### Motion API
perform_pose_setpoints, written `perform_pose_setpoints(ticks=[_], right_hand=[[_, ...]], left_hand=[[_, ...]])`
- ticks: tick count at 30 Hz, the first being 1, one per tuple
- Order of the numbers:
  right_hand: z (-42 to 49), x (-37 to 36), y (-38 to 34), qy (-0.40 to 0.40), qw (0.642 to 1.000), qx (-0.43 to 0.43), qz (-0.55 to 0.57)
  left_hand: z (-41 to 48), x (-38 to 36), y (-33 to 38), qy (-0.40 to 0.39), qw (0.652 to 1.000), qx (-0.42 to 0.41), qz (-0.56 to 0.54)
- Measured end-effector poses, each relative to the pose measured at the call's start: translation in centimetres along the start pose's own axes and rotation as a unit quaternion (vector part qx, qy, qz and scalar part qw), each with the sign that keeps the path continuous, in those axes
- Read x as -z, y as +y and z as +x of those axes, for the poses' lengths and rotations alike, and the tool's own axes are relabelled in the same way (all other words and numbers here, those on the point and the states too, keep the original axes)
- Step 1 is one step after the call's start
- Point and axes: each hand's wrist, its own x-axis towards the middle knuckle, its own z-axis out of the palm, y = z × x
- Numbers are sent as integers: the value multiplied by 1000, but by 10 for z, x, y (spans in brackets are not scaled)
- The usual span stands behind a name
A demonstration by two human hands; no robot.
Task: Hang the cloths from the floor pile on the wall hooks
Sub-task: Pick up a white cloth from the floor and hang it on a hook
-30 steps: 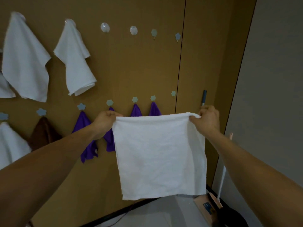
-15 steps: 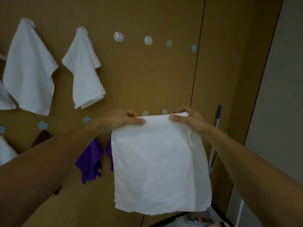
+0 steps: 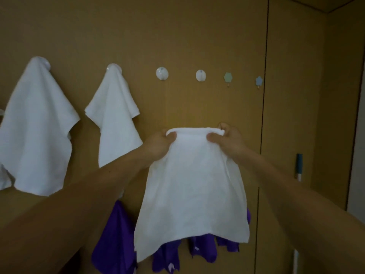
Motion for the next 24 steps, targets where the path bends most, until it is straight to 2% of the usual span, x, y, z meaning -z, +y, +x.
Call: perform_pose_setpoints(ticks=[5, 9, 14, 20, 24], right_hand=[[58, -27, -7, -17, 1000, 24, -12], [105, -36, -16, -31, 997, 66, -14], [173, -49, -20, 31, 994, 94, 49], [259, -68, -50, 96, 984, 151, 20], [302, -77, -72, 109, 979, 172, 2]], left_hand=[[34, 12, 2, 101, 993, -58, 32], [67, 29, 9, 103, 991, -83, -10], [128, 47, 32, 174, 976, -112, -70], [206, 69, 55, 296, 946, -127, -30], [245, 89, 71, 341, 927, -153, -24]])
